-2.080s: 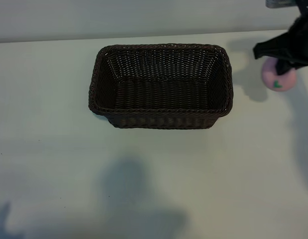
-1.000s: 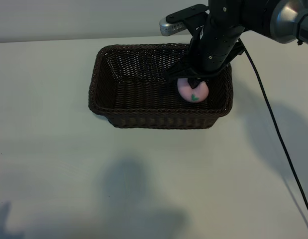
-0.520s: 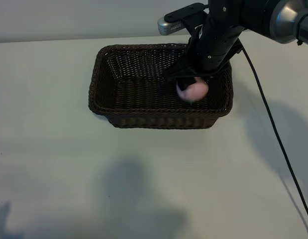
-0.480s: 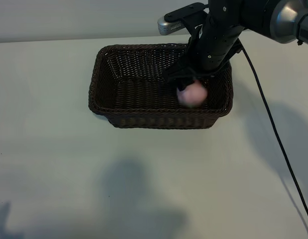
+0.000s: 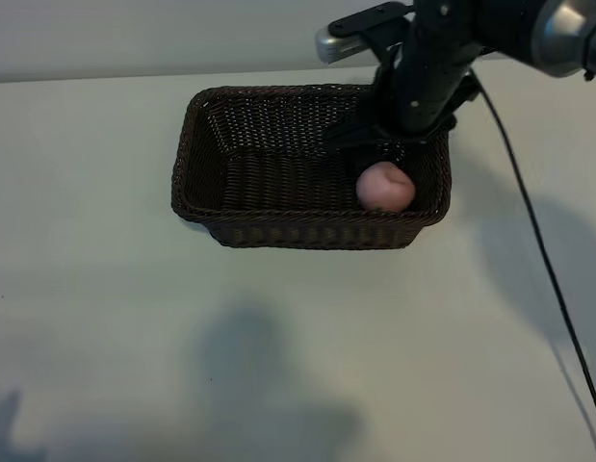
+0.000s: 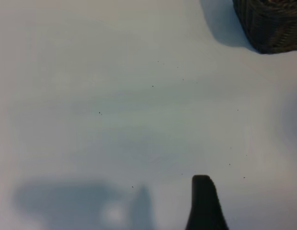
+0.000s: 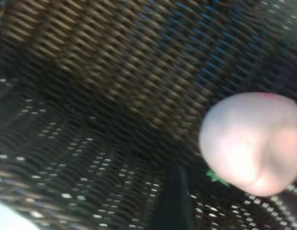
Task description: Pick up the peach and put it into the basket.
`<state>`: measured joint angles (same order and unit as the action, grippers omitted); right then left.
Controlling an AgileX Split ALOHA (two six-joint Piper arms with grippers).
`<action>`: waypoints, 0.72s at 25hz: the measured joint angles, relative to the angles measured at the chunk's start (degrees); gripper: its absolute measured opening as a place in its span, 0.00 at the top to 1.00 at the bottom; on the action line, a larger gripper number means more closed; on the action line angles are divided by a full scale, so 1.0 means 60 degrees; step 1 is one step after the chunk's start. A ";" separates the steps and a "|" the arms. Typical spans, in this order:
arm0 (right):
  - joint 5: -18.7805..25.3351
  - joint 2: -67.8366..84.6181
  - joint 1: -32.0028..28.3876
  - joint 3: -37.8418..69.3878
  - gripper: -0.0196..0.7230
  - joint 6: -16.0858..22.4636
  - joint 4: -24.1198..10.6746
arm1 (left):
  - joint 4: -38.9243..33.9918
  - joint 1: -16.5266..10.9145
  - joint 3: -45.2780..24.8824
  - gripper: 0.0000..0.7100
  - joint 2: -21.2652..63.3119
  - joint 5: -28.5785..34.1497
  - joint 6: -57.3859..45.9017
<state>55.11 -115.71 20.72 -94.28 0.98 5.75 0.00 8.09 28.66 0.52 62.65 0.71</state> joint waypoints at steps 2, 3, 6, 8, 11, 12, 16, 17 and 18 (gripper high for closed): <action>0.0180 0.0000 -0.0290 0.0000 0.17 0.0000 0.0000 | 0.0000 0.0000 0.0000 0.32 0.0000 0.0000 0.0000; 0.0273 0.0000 -0.0467 0.0000 0.17 0.0000 0.0000 | 0.0000 0.0000 0.0000 0.32 0.0000 0.0000 0.0000; 0.0390 0.0000 -0.0951 0.0000 0.17 -0.0069 0.0000 | 0.0000 0.0000 0.0000 0.32 0.0000 0.0000 0.0000; 0.0454 0.0000 -0.1293 0.0000 0.17 -0.0106 0.0000 | 0.0000 0.0000 0.0000 0.32 0.0000 0.0000 0.0000; 0.0534 0.0000 -0.1758 0.0000 0.17 -0.0236 0.0000 | 0.0000 0.0000 0.0000 0.32 0.0000 0.0000 0.0000; 0.0542 0.0000 -0.1890 0.0000 0.17 -0.0284 0.0000 | 0.0000 0.0000 0.0000 0.32 0.0000 0.0000 0.0000; 0.0560 0.0000 -0.2559 0.0000 0.17 -0.0536 -0.0009 | 0.0000 0.0000 0.0000 0.32 0.0000 0.0000 0.0000; 0.0571 0.0000 -0.2773 0.0000 0.17 -0.0607 -0.0009 | 0.0000 0.0000 0.0000 0.32 0.0000 0.0000 0.0000; 0.0580 0.0000 -0.3004 0.0000 0.17 -0.0667 -0.0009 | 0.0000 0.0000 0.0000 0.32 0.0000 0.0000 0.0000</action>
<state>58.59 -115.71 2.69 -94.28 -3.02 5.70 0.00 8.09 28.66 0.52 62.65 0.71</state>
